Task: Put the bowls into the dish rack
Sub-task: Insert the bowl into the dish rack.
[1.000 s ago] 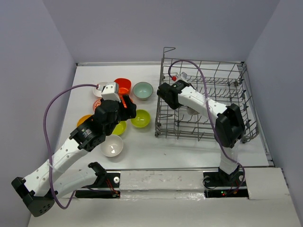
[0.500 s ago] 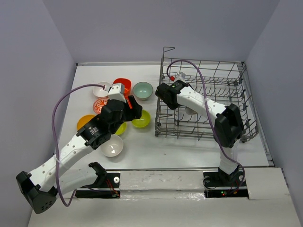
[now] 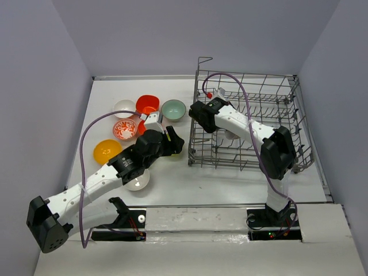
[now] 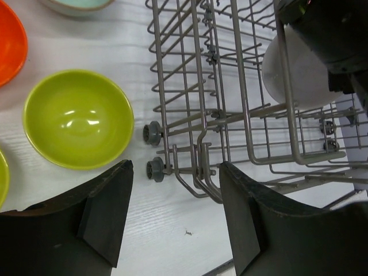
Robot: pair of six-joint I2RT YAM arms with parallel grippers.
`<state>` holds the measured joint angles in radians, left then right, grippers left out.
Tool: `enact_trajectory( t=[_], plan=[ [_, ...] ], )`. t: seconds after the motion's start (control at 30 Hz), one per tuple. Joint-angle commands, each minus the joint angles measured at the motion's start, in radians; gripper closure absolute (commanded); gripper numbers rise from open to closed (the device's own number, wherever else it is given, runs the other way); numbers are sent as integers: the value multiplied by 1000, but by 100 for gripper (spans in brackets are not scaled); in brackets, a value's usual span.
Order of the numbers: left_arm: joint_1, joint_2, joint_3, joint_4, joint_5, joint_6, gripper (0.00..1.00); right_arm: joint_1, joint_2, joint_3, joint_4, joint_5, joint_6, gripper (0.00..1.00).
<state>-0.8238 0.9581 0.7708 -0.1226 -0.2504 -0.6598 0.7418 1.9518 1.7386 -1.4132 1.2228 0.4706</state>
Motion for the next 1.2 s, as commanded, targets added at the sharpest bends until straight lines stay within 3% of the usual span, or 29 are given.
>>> enact_trajectory(
  t=[0.0, 0.67, 0.97, 1.17],
  plan=[
    [-35, 7, -27, 100, -4, -53, 30, 16, -27, 22, 34, 38, 34, 92],
    [-113, 105, -105, 242, -24, -115, 32, 16, -19, 18, 30, 37, 39, 92],
    [-118, 215, -70, 258, -15, -126, 36, 16, -21, 15, 31, 35, 39, 92],
    [-121, 268, -53, 273, -26, -133, 46, 16, -19, 12, 33, 38, 37, 92]
  ],
)
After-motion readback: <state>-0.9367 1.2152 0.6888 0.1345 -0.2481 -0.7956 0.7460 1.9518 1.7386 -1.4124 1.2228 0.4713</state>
